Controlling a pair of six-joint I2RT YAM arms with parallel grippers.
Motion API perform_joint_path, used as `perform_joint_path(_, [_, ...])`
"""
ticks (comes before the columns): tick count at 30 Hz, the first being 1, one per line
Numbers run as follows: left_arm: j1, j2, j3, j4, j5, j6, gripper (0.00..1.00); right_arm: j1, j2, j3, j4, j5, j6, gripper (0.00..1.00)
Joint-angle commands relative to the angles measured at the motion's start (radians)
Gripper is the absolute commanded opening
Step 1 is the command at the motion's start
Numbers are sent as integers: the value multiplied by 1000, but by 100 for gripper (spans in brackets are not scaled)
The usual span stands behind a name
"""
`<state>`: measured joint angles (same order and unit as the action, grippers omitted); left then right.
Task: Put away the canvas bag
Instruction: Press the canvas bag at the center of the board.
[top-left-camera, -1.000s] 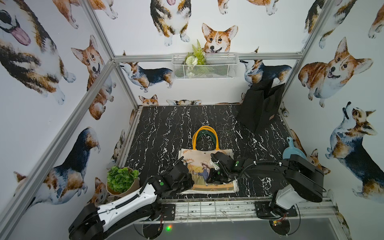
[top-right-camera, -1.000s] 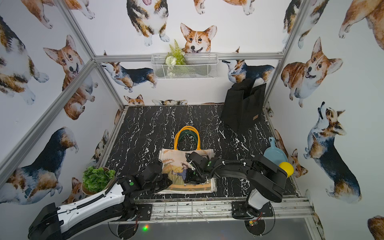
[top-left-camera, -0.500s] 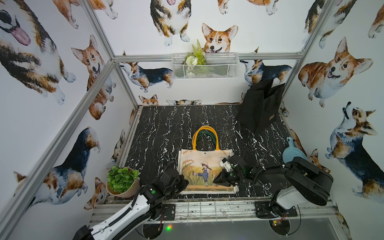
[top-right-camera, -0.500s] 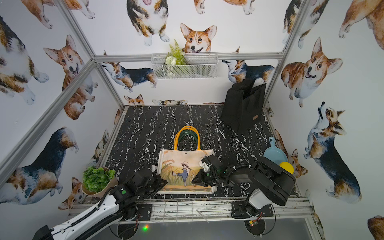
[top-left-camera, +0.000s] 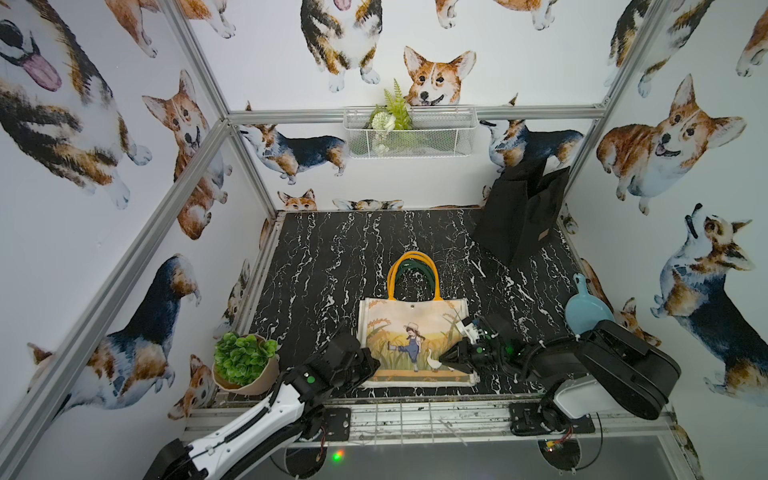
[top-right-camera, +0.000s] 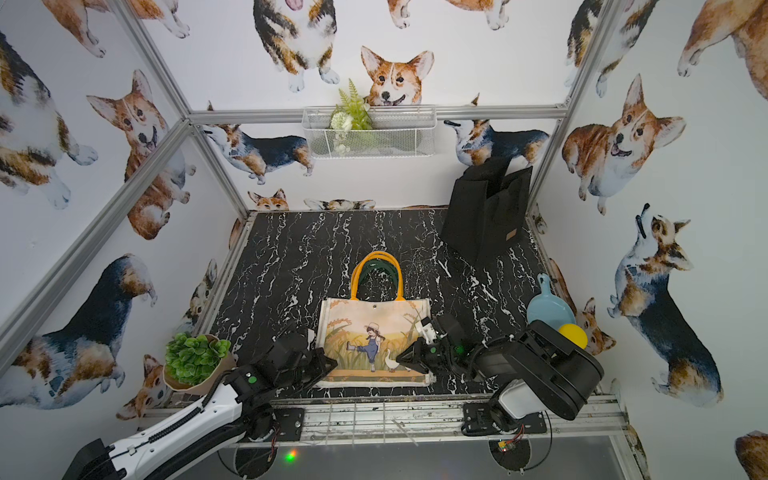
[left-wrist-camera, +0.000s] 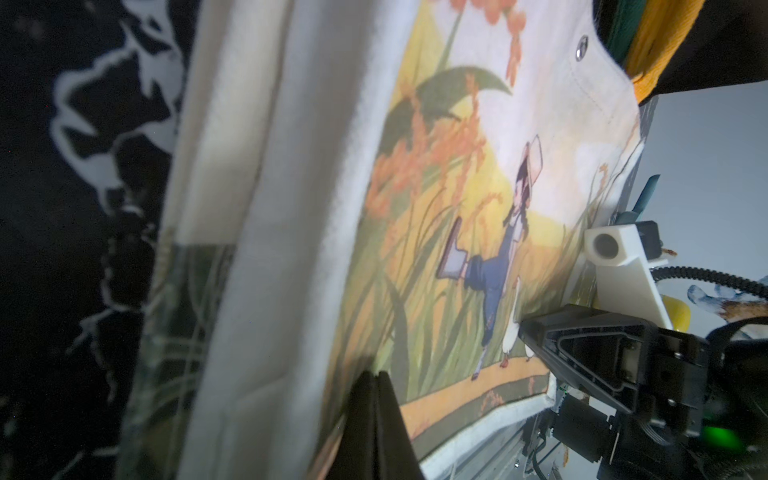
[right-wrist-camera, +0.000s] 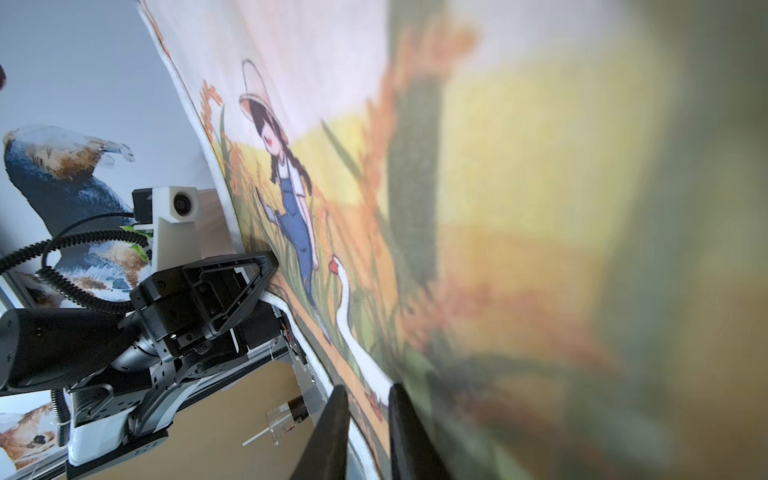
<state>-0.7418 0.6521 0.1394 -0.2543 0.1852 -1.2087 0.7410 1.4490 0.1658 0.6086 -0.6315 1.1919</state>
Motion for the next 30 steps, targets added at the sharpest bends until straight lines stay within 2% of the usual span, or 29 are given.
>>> perform_joint_path(1, [3,-22,-19,-151,-52,-23,0,-13,23,-34,-314,201,39,22])
perform_joint_path(6, [5,-50,48,-197,-73,25,0,-14,-2,-1,-318,161,24,22])
perform_joint_path(8, [5,-58,114,-222,-95,64,0,-14,-61,35,-399,152,7,22])
perform_joint_path(10, [9,-43,176,-196,-95,96,0,-14,-155,133,-574,168,-54,22])
perform_joint_path(14, [33,92,253,-69,-46,142,2,-17,-248,335,-818,244,-167,23])
perform_joint_path(17, [54,250,287,52,-12,155,1,-25,-196,445,-847,236,-207,24])
perform_joint_path(20, [56,384,318,168,15,155,0,-26,-88,524,-784,177,-195,22])
perform_joint_path(23, [57,481,345,230,10,178,0,-26,-3,526,-646,151,-164,22])
perform_joint_path(27, [97,562,317,284,9,216,0,-64,114,458,-439,140,-186,20])
perform_joint_path(30, [164,583,234,321,31,230,0,-131,204,344,-189,85,-137,16])
